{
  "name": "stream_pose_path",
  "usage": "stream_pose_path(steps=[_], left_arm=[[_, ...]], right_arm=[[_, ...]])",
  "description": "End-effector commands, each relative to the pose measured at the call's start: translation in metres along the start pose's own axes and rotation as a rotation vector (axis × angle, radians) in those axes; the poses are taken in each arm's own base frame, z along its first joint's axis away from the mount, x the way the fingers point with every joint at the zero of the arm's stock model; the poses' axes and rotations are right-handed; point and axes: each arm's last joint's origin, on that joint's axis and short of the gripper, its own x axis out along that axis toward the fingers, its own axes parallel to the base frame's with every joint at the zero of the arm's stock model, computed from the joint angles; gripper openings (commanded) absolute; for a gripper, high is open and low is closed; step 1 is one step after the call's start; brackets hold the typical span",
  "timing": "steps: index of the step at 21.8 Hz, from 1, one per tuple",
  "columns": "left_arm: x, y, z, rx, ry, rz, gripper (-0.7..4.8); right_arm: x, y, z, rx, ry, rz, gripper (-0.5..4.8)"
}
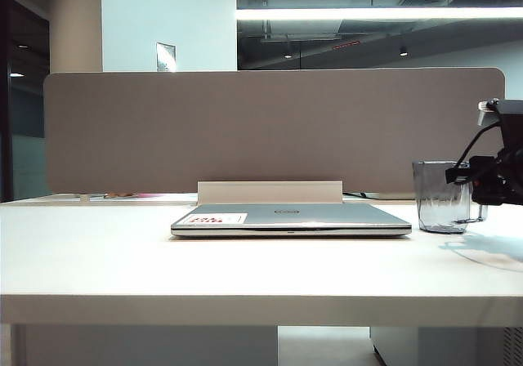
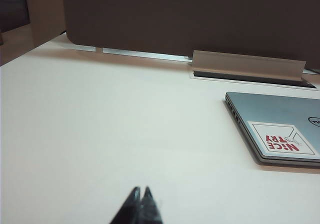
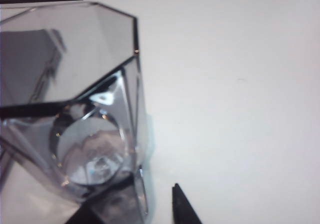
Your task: Pick up the water cup and place it on the side of the laptop close to you.
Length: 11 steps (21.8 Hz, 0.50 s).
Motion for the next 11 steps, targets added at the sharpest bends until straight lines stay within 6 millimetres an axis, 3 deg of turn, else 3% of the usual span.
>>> stream_pose_path(steps=[1,11], left_arm=[[0.000,0.000,0.002,-0.002,-0.012,-0.006,-0.06],[0.000,0.000,0.002,-0.002,-0.011,-0.006,-0.06]], right_arm=[[0.000,-0.001,0.005,-0.027,-0.035,-0.035,1.75],[0.002,-0.016,0.012,-0.035,-0.088,-0.088,1.66]])
